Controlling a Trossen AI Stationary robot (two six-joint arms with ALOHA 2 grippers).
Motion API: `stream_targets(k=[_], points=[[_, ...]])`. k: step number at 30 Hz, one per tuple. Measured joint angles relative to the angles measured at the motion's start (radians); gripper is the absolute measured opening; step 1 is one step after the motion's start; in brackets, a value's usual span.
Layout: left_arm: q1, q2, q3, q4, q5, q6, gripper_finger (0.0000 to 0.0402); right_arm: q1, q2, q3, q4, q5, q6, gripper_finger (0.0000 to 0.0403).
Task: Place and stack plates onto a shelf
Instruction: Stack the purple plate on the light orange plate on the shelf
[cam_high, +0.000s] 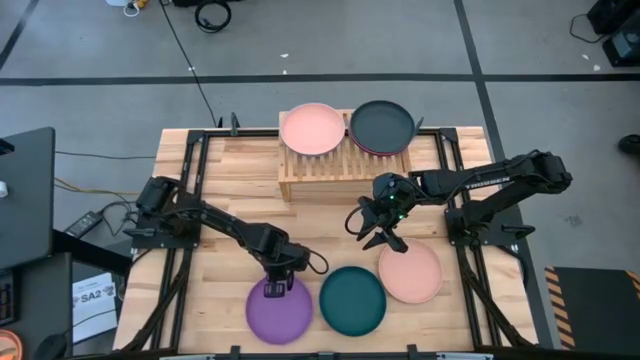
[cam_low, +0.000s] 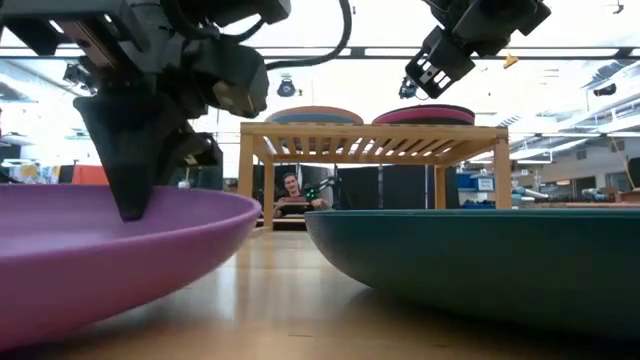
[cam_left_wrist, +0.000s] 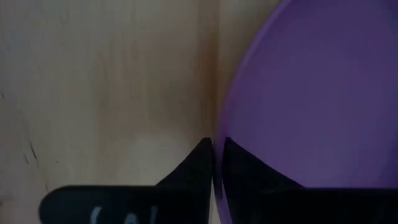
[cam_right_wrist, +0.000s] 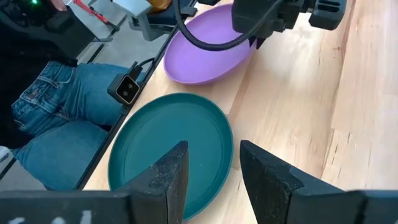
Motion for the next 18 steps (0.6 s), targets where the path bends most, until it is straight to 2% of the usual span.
stream_targets(k=[10, 18], points=[[0.004, -0.122, 0.0, -0.036, 0.014, 0.001, 0.0022, 0.0, 0.0, 0.0, 0.002, 0.057, 0.0, 0.015], [0.046, -0.234, 0.0, -0.059, 0.025, -0.001, 0.0022, 0.0, 0.0, 0.0, 0.002, 0.058, 0.0, 0.015]])
